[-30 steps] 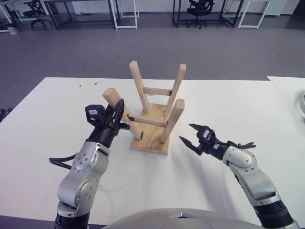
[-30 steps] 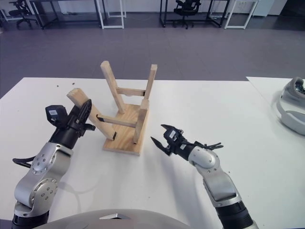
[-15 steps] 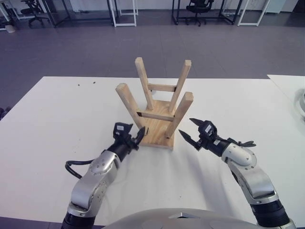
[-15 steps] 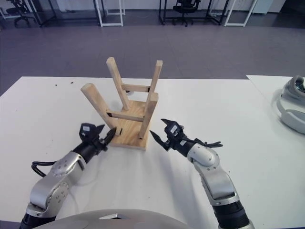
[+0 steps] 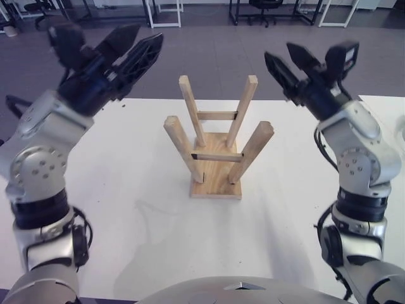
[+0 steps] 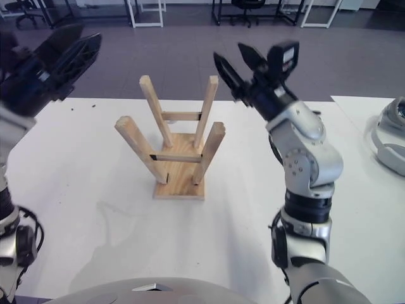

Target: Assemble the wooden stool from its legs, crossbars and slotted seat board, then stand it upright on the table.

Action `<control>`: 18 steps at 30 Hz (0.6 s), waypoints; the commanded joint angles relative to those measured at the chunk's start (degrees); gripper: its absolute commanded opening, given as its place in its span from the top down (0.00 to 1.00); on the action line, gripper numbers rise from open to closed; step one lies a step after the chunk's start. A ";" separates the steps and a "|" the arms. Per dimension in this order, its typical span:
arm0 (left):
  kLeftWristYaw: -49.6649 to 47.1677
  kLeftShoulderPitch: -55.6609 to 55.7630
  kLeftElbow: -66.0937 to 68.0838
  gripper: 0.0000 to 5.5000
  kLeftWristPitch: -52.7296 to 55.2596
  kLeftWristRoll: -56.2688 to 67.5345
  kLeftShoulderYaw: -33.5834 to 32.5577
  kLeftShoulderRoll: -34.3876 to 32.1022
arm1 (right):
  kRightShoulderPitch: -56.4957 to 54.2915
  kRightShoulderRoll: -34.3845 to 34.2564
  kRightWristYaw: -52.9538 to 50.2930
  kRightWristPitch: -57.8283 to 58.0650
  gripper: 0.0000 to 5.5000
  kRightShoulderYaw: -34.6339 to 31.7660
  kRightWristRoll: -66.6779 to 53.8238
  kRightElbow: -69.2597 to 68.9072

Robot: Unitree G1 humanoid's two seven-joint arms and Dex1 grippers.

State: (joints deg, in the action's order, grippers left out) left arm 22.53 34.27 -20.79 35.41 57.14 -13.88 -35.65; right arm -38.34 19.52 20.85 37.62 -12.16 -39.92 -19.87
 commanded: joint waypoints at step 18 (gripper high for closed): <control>9.16 8.22 8.33 0.36 2.13 -1.33 3.04 0.83 | -8.69 0.50 -9.94 13.03 0.39 -6.64 -18.28 0.98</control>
State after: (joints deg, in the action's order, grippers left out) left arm 29.81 38.46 -10.95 35.95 53.77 -9.10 -32.79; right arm -42.75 18.00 11.91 48.92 -16.22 -54.11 -18.98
